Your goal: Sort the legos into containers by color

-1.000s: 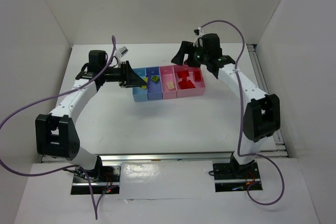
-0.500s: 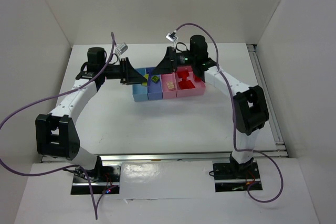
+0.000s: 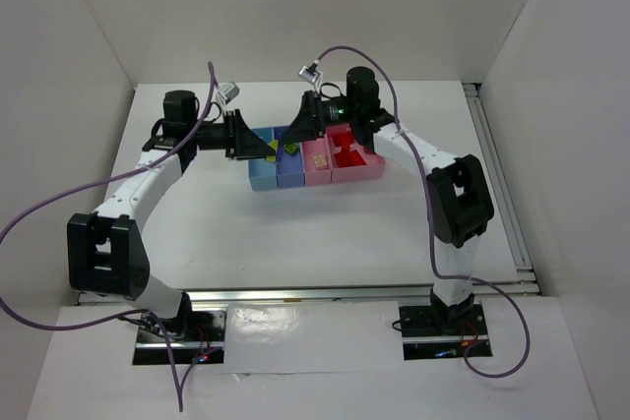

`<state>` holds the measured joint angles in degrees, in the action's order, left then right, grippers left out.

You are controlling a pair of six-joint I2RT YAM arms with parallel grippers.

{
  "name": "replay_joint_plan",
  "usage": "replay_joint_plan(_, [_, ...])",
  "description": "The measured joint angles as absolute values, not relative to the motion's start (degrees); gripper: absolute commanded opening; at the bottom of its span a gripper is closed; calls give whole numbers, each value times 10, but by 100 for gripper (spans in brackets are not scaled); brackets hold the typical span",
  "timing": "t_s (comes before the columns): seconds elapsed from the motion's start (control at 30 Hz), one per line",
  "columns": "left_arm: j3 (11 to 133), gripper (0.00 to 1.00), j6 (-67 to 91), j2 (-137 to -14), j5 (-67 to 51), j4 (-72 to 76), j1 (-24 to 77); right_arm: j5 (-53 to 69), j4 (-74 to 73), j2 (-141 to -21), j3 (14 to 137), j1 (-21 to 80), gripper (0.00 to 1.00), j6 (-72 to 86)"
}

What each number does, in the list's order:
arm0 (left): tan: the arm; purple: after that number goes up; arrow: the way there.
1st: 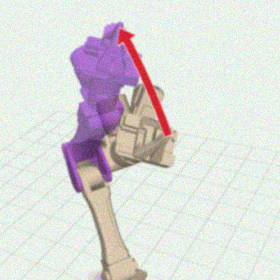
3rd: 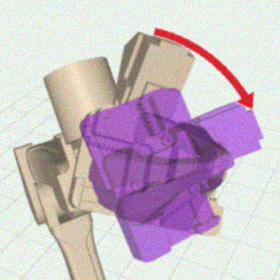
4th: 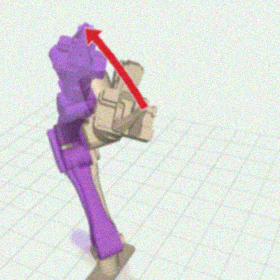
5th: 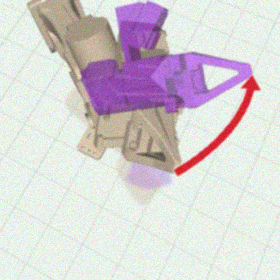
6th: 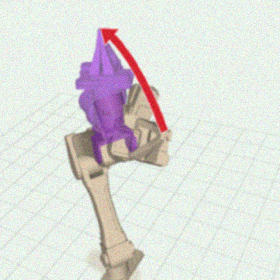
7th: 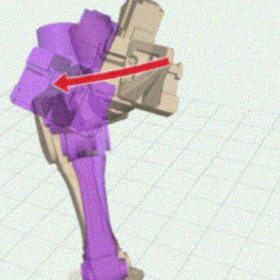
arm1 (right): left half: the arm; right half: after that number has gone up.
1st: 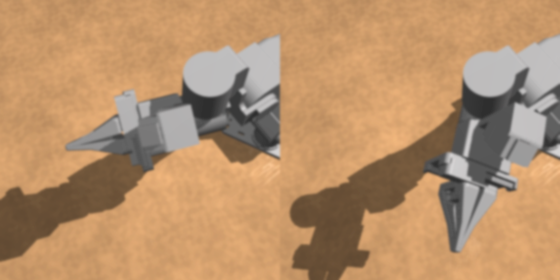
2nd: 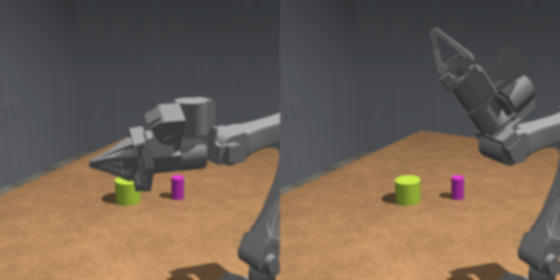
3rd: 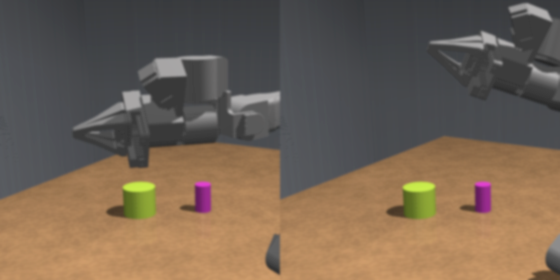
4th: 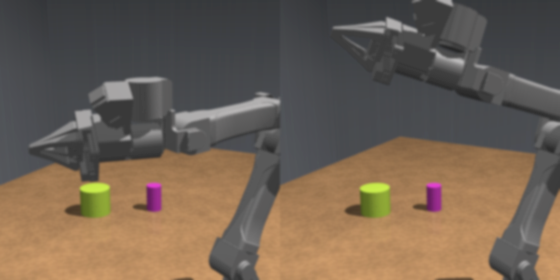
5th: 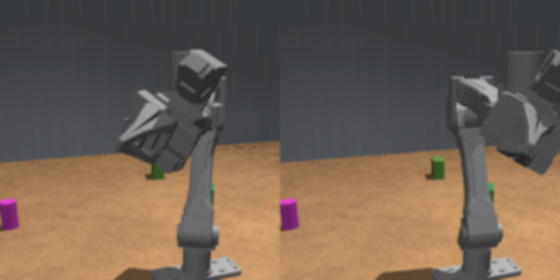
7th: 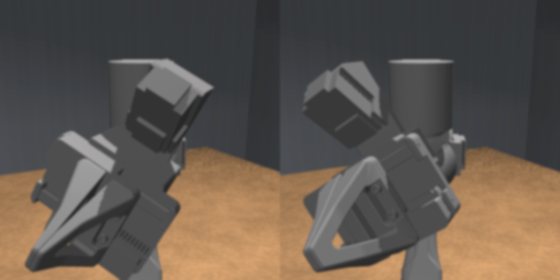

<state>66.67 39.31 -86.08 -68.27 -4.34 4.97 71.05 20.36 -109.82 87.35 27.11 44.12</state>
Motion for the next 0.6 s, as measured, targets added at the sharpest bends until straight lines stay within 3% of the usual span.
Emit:
replay_joint_plan(0.23, [663, 0, 394, -860, -686, -42, 51, 712, 239, -1114, 879, 274, 73, 470])
replay_joint_plan(0.37, [663, 0, 393, -860, -695, -42, 51, 710, 262, -1120, 883, 275, 48, 480])
replay_joint_plan(0.47, [663, 0, 393, -856, -698, -43, 51, 709, 272, -1126, 883, 275, 42, 495])
replay_joint_plan(0.6, [663, 0, 392, -855, -702, -42, 51, 708, 282, -1127, 883, 275, 23, 509])
